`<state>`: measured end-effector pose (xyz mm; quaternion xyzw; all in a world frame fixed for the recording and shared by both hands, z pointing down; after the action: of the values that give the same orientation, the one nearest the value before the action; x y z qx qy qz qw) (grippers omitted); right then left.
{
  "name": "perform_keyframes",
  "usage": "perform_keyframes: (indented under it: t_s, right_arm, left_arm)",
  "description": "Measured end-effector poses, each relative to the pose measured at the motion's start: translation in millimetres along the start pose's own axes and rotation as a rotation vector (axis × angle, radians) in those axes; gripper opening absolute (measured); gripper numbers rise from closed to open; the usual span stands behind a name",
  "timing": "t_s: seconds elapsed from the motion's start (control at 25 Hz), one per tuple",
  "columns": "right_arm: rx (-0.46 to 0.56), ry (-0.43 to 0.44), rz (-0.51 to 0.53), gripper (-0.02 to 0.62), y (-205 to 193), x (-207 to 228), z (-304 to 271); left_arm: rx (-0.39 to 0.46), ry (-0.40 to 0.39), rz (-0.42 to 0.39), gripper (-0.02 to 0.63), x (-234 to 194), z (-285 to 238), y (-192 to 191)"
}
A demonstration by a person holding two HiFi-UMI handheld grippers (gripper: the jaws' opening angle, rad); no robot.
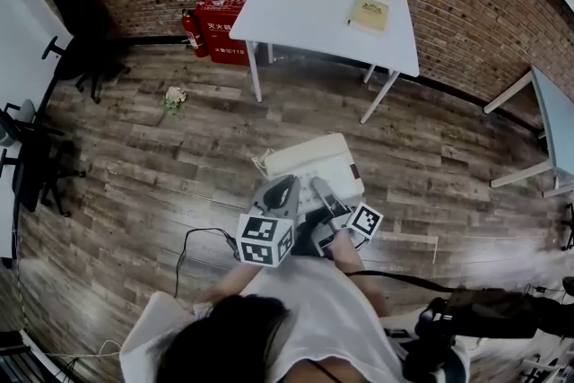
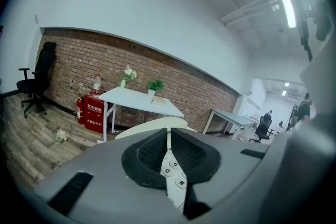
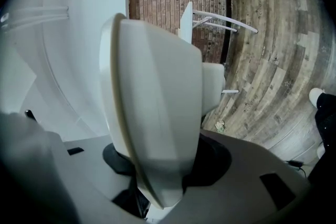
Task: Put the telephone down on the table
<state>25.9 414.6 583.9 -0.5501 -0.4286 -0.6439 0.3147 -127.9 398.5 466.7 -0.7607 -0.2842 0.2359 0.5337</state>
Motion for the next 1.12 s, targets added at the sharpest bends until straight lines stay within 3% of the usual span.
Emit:
perform_keyframes:
  t_s: [1.12]
  right_arm:
    - [-0.094,-0.057,0.038,0.224,106.5,-16.5,-59.3]
  left_arm:
    - [-0.018,0.052,0.027,0.041,-12.1,-115.7,28.4]
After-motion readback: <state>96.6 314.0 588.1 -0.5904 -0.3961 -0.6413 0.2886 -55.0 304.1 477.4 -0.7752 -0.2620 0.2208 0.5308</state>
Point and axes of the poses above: the fingertips, and each gripper's own axes: z backward along the fingers, x to its right, y out of its top, the point moved 8 cm from there along z, backward along the fingers, and after that the axes turned 15 degrees about -z, right-handed, at the moved point
